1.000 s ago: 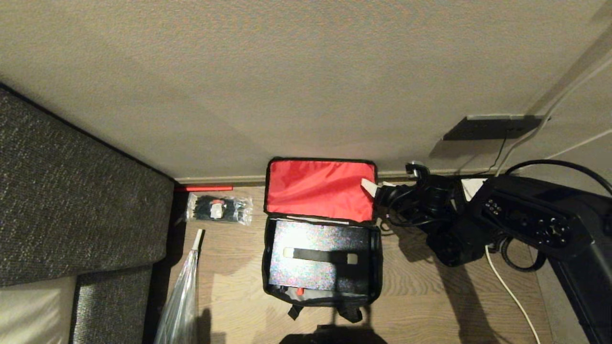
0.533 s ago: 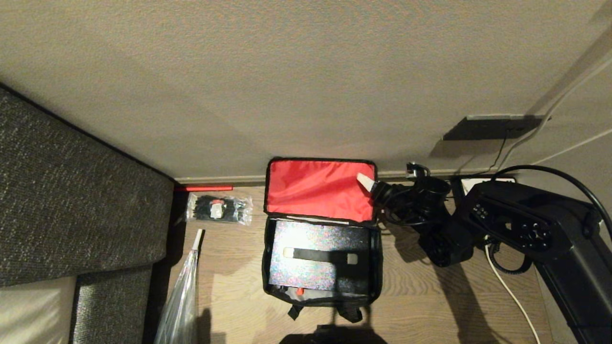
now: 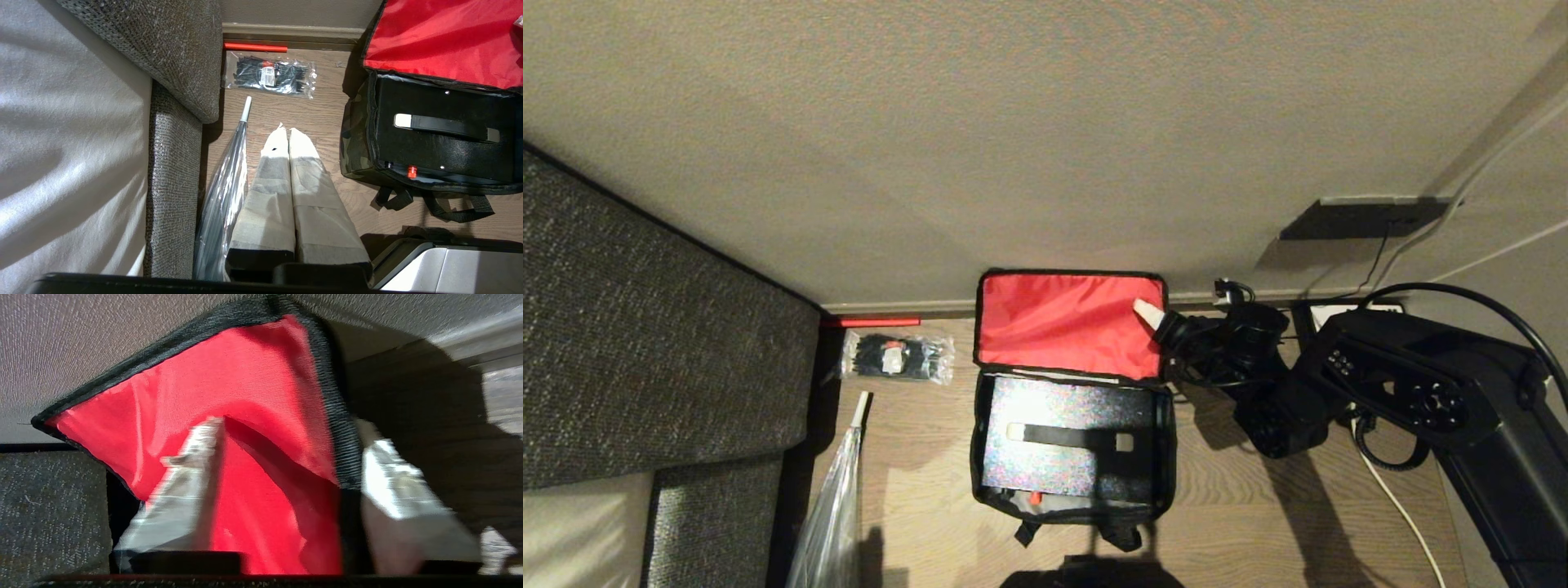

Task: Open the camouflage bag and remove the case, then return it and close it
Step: Close the top of the storage box

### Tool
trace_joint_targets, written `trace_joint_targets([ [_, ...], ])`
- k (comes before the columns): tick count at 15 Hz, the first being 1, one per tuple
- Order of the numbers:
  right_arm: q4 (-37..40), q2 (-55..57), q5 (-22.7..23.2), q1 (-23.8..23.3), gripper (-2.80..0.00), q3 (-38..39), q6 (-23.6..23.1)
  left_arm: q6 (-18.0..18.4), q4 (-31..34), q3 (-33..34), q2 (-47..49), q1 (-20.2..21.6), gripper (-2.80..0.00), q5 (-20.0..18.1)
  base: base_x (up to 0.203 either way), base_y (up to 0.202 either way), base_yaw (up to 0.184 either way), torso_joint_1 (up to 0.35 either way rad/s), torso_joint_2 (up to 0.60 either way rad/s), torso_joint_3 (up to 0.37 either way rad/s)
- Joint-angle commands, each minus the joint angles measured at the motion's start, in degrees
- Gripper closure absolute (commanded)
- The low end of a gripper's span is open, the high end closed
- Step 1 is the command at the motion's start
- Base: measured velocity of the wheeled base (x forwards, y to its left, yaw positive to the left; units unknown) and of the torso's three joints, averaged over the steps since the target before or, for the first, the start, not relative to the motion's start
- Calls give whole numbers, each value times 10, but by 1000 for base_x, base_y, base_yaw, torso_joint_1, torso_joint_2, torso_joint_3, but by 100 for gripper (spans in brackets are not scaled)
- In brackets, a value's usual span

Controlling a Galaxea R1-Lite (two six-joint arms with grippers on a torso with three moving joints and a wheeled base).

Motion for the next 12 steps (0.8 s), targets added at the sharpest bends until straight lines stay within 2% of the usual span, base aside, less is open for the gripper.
trace_joint_targets([
  [1, -7, -3, 1, 3, 0, 0, 1, -1, 0, 2, -1, 0, 0, 0, 0, 0, 0, 0, 0, 0],
  [5, -4, -21, 2, 2, 0, 7, -3, 0, 0, 2, -1, 0, 0, 0, 0, 0, 0, 0, 0, 0],
  [7, -6, -45, 5, 2, 0, 38, -6, 0, 0, 2, -2, 0, 0, 0, 0, 0, 0, 0, 0, 0],
  [9, -10, -69, 25, 2, 0, 79, -32, -1, 0, 2, -1, 0, 0, 0, 0, 0, 0, 0, 0, 0],
  [12, -17, -106, 71, 2, 0, 156, -109, -1, 0, 2, -1, 0, 0, 0, 0, 0, 0, 0, 0, 0],
])
